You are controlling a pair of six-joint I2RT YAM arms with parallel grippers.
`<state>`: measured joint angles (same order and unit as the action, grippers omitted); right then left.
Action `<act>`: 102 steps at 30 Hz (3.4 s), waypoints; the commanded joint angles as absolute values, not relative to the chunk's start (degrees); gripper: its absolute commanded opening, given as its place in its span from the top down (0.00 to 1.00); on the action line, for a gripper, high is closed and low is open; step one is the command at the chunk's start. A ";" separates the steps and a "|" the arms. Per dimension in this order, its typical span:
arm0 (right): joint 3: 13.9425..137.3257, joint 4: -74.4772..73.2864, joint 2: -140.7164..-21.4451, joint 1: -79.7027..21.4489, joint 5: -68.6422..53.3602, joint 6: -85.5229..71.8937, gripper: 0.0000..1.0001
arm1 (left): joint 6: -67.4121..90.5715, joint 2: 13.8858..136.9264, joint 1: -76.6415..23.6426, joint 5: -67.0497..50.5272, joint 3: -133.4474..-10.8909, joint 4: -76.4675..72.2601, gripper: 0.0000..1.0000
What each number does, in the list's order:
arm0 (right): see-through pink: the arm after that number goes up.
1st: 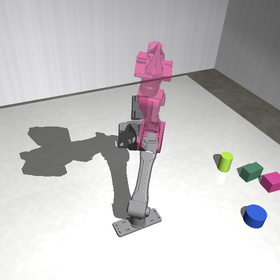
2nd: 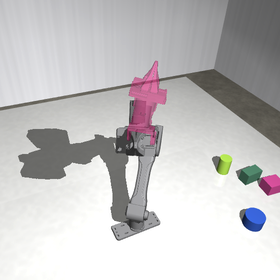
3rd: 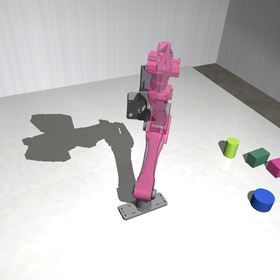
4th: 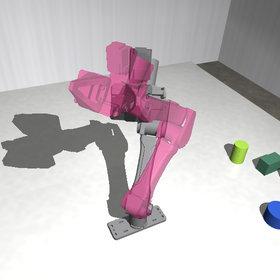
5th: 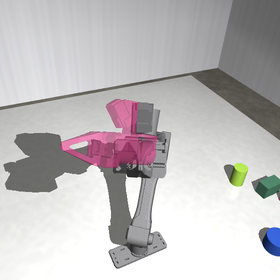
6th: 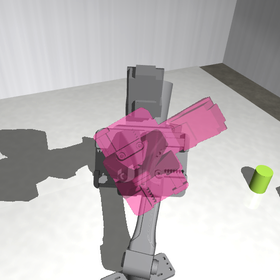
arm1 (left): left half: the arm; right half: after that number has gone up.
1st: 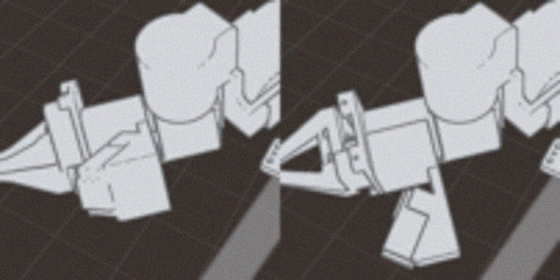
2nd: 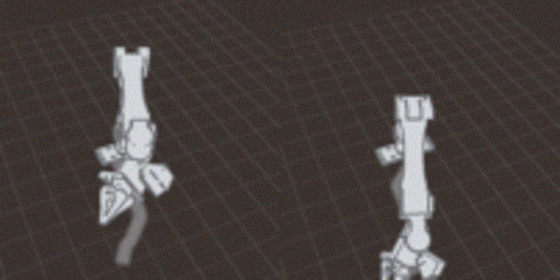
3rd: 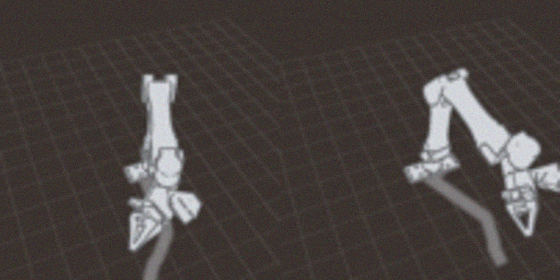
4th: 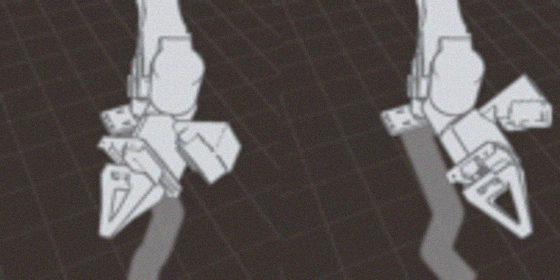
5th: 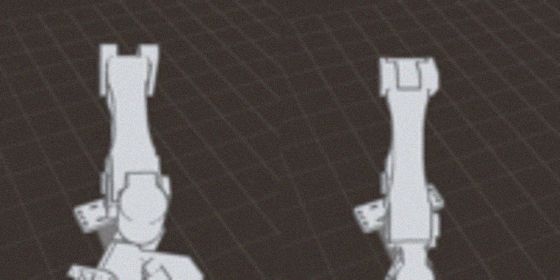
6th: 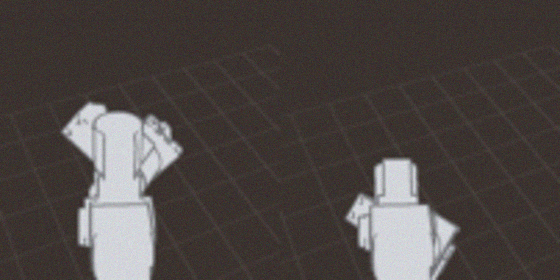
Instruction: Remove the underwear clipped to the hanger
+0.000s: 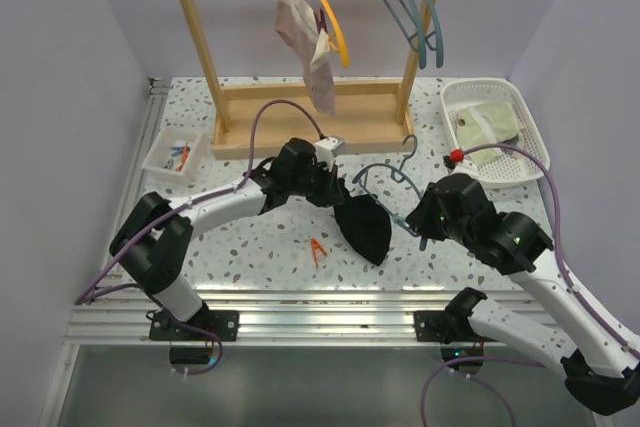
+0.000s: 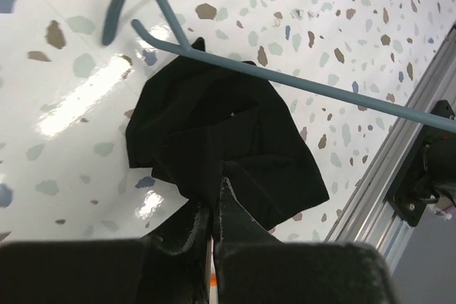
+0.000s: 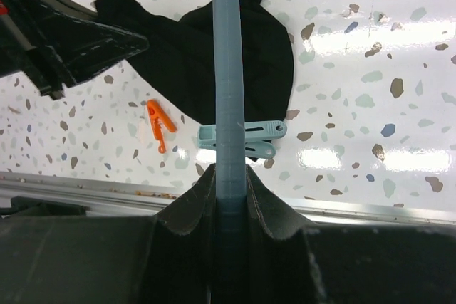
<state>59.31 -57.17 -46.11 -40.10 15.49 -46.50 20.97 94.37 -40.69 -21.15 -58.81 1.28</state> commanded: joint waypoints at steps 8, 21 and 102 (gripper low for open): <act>59.50 -55.81 -42.19 -40.17 16.78 -34.82 1.00 | 22.24 80.42 -36.84 -4.57 -61.26 14.05 1.00; 58.53 -51.68 -43.95 -40.17 8.62 -31.28 1.00 | 21.89 82.00 -35.33 -31.27 -60.47 6.43 0.00; 13.63 -3.00 -8.10 -40.17 8.87 -94.11 0.02 | 111.71 103.45 -35.95 -45.18 -38.85 -94.22 1.00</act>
